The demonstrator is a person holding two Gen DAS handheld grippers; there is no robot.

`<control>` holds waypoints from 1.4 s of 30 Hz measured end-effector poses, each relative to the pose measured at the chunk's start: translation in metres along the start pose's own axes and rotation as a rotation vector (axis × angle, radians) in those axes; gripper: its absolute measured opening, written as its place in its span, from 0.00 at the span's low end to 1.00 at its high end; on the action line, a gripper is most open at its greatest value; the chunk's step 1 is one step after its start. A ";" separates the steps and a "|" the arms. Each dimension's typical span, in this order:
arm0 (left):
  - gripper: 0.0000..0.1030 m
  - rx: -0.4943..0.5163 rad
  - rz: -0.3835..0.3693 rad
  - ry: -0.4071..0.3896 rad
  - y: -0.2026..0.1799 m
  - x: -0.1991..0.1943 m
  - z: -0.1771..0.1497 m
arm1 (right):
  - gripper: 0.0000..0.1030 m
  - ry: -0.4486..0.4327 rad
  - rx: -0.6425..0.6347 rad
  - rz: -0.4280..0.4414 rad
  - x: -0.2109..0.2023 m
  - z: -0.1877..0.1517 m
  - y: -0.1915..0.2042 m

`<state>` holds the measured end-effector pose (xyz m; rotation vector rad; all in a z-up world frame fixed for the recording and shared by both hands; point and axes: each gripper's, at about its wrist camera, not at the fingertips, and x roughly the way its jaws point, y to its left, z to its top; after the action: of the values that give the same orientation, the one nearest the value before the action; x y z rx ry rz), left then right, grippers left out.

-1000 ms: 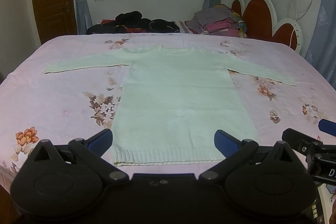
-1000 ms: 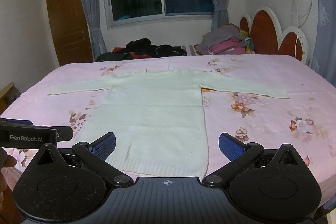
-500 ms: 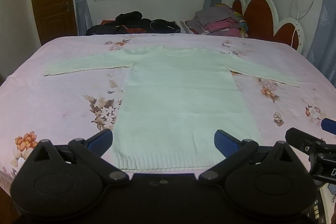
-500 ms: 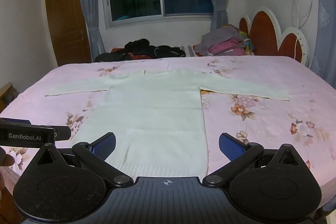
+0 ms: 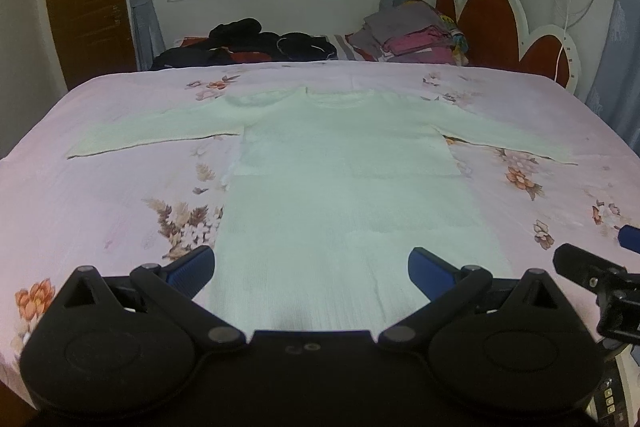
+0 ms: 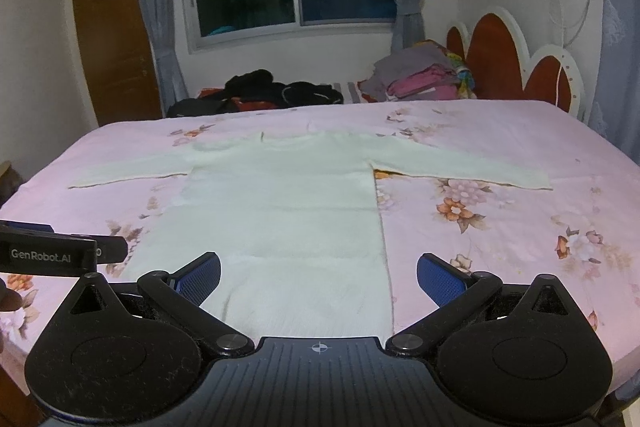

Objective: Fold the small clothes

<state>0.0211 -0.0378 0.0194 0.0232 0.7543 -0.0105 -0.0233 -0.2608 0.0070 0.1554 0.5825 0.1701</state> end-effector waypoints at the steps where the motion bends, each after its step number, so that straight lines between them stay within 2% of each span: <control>1: 1.00 0.000 -0.003 0.002 0.001 0.005 0.003 | 1.00 0.012 0.014 0.001 0.006 0.001 0.000; 8: 1.00 0.019 -0.024 0.016 0.015 0.044 0.031 | 1.00 0.080 0.012 -0.081 0.045 0.016 0.005; 16: 1.00 0.025 -0.053 0.033 0.039 0.094 0.066 | 1.00 0.018 0.047 -0.126 0.089 0.047 0.013; 27: 1.00 0.012 -0.059 0.066 0.051 0.150 0.100 | 1.00 0.048 0.070 -0.216 0.141 0.074 -0.004; 36: 1.00 -0.074 -0.020 0.085 0.040 0.193 0.115 | 1.00 0.082 0.067 -0.225 0.186 0.084 -0.064; 42: 1.00 -0.091 0.011 0.093 0.020 0.227 0.126 | 1.00 0.093 0.115 -0.225 0.223 0.096 -0.137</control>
<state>0.2731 -0.0215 -0.0439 -0.0592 0.8474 0.0357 0.2291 -0.3587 -0.0587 0.1930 0.6983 -0.0756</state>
